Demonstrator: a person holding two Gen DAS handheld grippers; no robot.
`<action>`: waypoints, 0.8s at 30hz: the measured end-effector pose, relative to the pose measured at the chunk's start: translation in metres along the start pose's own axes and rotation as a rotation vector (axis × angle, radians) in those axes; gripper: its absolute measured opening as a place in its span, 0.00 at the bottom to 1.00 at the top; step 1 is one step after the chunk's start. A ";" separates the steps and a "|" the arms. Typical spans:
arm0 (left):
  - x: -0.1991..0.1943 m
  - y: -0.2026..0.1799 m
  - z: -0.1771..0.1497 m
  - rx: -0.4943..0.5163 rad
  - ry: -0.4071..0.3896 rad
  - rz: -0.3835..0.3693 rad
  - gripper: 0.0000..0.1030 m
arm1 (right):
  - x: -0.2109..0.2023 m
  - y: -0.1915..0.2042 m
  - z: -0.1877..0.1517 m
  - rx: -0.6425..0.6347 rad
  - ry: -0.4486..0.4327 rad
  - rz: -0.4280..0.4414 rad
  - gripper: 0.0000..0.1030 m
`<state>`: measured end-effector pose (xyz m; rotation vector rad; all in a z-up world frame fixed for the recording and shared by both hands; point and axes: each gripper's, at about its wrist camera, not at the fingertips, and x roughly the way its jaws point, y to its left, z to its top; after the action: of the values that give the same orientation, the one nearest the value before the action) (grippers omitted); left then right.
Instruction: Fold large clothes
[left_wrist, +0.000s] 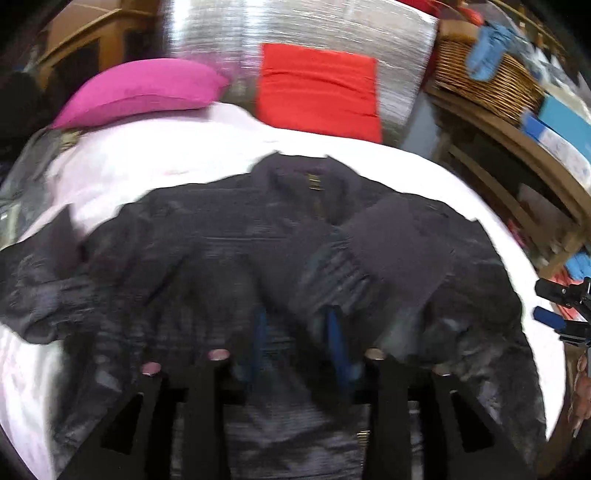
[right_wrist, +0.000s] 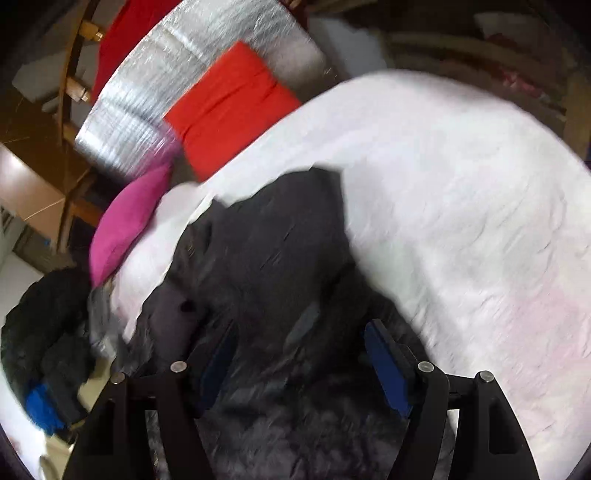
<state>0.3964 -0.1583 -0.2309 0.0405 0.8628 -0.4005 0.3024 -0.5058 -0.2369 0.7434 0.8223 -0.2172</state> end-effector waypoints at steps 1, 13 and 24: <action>-0.002 0.004 0.000 -0.012 -0.004 0.018 0.68 | 0.003 0.001 0.002 -0.013 -0.020 -0.043 0.72; -0.029 0.001 -0.005 0.002 -0.086 0.015 0.90 | 0.050 0.023 0.001 -0.178 -0.058 -0.310 0.41; 0.005 -0.068 -0.016 0.200 -0.050 0.010 0.91 | 0.014 0.030 -0.007 -0.143 -0.182 -0.190 0.68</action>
<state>0.3633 -0.2202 -0.2366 0.2182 0.7713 -0.4759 0.3207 -0.4776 -0.2350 0.5032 0.7261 -0.3863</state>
